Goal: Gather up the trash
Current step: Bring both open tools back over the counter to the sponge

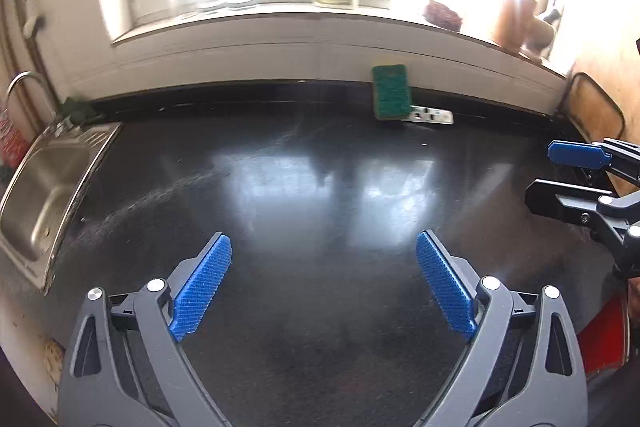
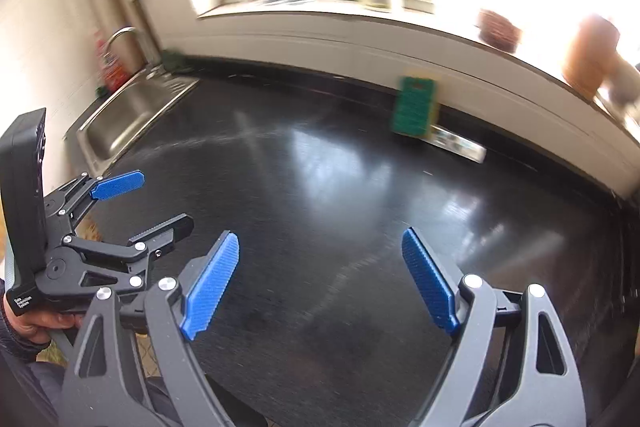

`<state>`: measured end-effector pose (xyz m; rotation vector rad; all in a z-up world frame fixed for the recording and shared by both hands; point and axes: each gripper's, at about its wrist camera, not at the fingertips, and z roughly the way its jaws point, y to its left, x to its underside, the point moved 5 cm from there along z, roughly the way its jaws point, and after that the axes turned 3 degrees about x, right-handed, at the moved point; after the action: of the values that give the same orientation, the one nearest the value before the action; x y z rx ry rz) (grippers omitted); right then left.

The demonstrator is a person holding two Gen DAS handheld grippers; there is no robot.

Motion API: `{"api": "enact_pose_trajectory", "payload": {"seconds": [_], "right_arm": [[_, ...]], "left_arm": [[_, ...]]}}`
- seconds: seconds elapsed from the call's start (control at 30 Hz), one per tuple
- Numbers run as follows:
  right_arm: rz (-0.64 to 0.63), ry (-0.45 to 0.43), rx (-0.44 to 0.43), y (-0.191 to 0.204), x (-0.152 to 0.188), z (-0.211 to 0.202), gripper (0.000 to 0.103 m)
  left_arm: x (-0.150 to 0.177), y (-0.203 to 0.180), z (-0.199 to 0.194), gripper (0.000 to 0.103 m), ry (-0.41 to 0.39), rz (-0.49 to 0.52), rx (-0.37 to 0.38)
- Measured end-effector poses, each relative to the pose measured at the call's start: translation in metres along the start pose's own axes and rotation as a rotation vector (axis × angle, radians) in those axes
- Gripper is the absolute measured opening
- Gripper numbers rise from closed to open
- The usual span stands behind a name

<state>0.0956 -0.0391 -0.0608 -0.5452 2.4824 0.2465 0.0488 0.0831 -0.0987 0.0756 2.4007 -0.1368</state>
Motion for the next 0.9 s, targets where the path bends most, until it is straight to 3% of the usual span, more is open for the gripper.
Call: {"api": "enact_pose_trajectory", "payload": {"seconds": [0.13, 0.33, 0.63, 0.9], "right_arm": [[0.079, -0.006, 0.048, -0.051, 0.018, -0.011, 0.081], [0.122, -0.009, 0.077, -0.087, 0.034, -0.020, 0.081], [0.104, -0.028, 0.083, -0.108, 0.015, -0.011, 0.081], [0.069, -0.007, 0.072, -0.134, -0.006, 0.031, 0.081]], "left_arm": [[-0.011, -0.048, 0.016, 0.091, 0.019, 0.095, 0.059], [-0.020, -0.085, 0.034, 0.091, 0.043, 0.163, 0.085], [-0.047, -0.091, 0.058, 0.091, 0.049, 0.139, 0.085], [-0.080, -0.098, 0.106, 0.091, 0.090, 0.138, 0.067]]}}
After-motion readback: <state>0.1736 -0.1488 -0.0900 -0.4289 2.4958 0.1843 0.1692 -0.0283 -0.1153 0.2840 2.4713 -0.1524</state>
